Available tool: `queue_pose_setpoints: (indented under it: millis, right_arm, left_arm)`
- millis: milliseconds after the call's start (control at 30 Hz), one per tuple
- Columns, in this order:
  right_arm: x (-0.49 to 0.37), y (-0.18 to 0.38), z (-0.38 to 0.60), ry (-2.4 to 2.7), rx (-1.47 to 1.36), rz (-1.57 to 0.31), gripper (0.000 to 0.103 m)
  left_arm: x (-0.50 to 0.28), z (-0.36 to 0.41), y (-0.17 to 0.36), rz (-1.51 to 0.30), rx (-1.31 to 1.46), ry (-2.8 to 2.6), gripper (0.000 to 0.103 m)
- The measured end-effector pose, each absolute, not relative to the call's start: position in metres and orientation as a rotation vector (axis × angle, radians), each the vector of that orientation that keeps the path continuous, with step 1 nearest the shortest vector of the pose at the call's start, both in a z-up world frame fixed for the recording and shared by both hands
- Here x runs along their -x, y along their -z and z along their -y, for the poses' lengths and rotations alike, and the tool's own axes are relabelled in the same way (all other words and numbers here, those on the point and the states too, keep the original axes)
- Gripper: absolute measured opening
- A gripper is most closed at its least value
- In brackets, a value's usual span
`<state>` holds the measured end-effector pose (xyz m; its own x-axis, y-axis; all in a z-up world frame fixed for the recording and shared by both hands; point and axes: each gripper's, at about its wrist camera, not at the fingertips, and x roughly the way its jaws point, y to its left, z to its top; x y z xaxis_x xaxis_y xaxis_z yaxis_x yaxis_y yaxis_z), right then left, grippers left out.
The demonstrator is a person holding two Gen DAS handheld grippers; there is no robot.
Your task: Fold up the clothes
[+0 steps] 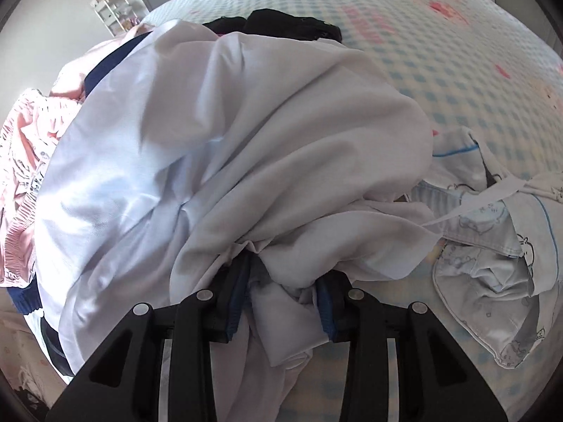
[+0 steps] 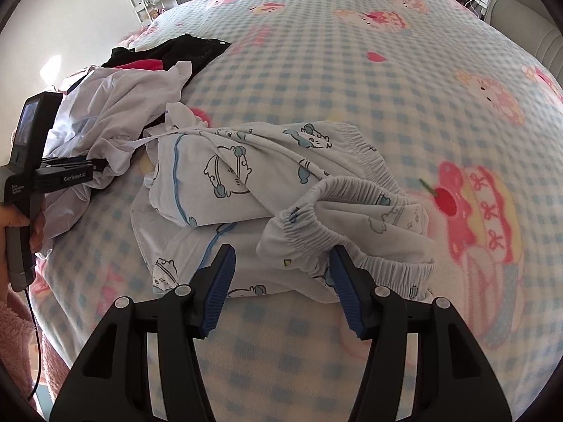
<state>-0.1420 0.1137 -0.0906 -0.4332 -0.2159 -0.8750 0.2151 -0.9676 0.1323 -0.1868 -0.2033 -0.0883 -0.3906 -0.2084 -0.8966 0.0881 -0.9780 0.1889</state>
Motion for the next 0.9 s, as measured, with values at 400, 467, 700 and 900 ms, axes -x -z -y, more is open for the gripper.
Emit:
queue_pose_setpoints:
  millis: [400, 467, 700, 900]
  right_arm:
    - [0.137, 0.078, -0.138, 2.540, -1.513, -0.045, 0.057]
    - [0.134, 0.074, -0.147, 2.563, -1.511, -0.029, 0.057]
    - [0.126, 0.059, -0.176, 2.634, -1.496, 0.033, 0.064]
    - [0.133, 0.066, -0.172, 2.613, -1.436, 0.097, 0.087]
  left_arm:
    - [0.183, 0.269, 0.086, -0.138, -1.550, 2.455, 0.030]
    - [0.179, 0.257, 0.083, -0.075, -1.585, 2.458, 0.032]
    - [0.134, 0.190, 0.055, -0.083, -1.607, 2.586, 0.074]
    - [0.090, 0.129, 0.028, -0.137, -1.602, 2.719, 0.075]
